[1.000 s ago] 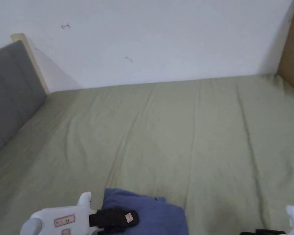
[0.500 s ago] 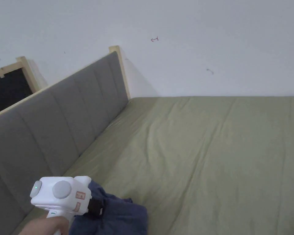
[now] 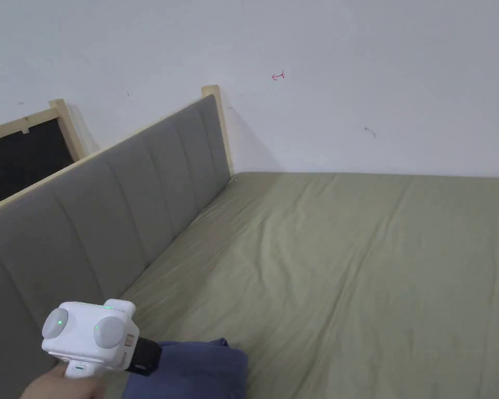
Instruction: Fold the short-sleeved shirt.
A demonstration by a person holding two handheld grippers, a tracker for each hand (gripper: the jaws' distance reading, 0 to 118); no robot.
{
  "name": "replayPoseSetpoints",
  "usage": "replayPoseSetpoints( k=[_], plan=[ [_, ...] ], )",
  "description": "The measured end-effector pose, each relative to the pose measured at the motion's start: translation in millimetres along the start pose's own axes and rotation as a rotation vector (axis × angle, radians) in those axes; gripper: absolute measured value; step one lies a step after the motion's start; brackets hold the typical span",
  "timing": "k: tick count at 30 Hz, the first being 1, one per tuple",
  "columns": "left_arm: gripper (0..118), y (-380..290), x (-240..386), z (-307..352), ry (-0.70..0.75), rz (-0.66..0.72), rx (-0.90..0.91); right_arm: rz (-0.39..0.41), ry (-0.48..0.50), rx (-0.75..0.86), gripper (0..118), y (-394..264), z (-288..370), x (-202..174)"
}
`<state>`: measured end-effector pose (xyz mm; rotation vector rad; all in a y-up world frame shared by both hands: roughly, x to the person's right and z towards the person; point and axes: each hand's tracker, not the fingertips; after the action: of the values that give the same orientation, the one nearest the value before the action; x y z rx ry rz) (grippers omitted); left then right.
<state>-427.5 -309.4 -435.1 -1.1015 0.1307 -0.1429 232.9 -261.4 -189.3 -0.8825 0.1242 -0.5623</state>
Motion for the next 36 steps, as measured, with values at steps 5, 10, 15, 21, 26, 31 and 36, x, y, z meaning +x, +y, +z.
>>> replayPoseSetpoints(
  k=[5, 10, 15, 21, 26, 31, 36],
  plan=[
    [11, -18, 90, 21, -0.325, 0.056, -0.009, 0.002, 0.0, 0.004, 0, -4, 2, 3],
    [2, -20, 218, 71, -0.448, -0.068, 0.077, 0.006, -0.211, -0.089, 0, 7, 3, 1],
    [2, -1, 293, 162, -0.643, 0.013, 0.39, 0.048, -0.153, 0.142, 0, 43, 25, -2],
    [2, 6, 327, 255, -0.529, 0.039, 0.911, 0.215, -0.195, 0.639, 0, 85, 68, -33],
    [2, -18, 333, 284, -0.332, 0.028, 1.169, 0.354, -0.218, 0.955, 0, 83, 93, -58],
    [2, -65, 320, 301, -0.323, 0.047, 1.23, 0.468, -0.318, 1.07, 0, 48, 110, -71],
    [9, -93, 306, 308, -0.281, 0.054, 1.265, 0.438, -0.392, 1.049, 0, 22, 108, -70]
  ],
)
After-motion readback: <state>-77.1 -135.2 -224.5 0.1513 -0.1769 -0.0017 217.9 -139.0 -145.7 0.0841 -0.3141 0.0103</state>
